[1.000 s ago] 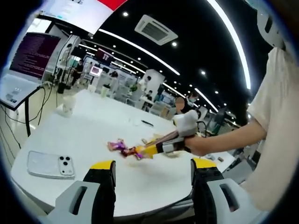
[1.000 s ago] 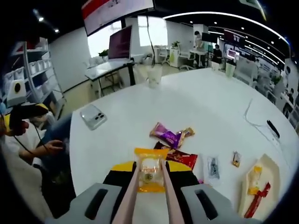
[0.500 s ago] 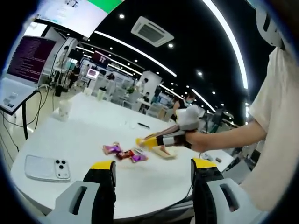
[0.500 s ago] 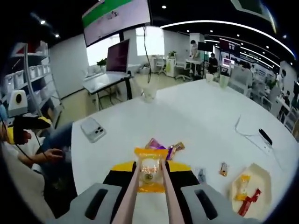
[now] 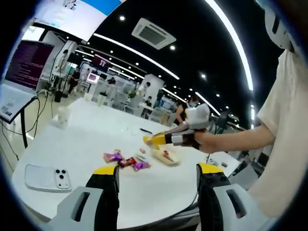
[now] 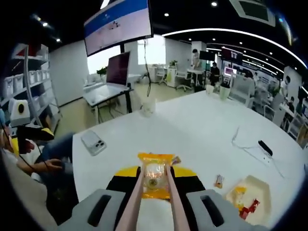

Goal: Place the target food into the container with the food tongs after gripping and lifting it, then release it inside without dropping or visibly crushing the food.

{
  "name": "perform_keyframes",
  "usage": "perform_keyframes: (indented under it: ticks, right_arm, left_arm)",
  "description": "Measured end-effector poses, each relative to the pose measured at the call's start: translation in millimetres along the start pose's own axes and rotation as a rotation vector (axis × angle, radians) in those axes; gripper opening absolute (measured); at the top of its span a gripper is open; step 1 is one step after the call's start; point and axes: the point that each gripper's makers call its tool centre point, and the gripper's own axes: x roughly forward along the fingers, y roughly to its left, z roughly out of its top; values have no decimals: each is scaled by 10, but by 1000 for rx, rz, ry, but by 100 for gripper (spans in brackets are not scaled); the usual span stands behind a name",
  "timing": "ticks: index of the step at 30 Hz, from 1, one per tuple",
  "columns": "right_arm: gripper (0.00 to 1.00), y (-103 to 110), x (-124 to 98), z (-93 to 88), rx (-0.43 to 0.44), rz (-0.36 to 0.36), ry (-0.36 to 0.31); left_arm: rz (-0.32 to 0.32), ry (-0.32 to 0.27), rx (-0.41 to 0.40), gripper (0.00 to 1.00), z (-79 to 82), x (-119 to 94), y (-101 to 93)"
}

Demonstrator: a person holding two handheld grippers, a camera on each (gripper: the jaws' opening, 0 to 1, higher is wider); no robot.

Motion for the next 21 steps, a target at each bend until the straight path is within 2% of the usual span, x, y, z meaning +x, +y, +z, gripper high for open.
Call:
perform_keyframes:
  ticks: [11, 21]
  right_arm:
    - [24, -128, -208, 115, 14, -46, -40]
    - [24, -203, -500, 200, 39, -92, -71]
  left_arm:
    - [-31, 4, 8, 65, 2, 53, -116]
    - [-68, 12, 10, 64, -12, 124, -244]
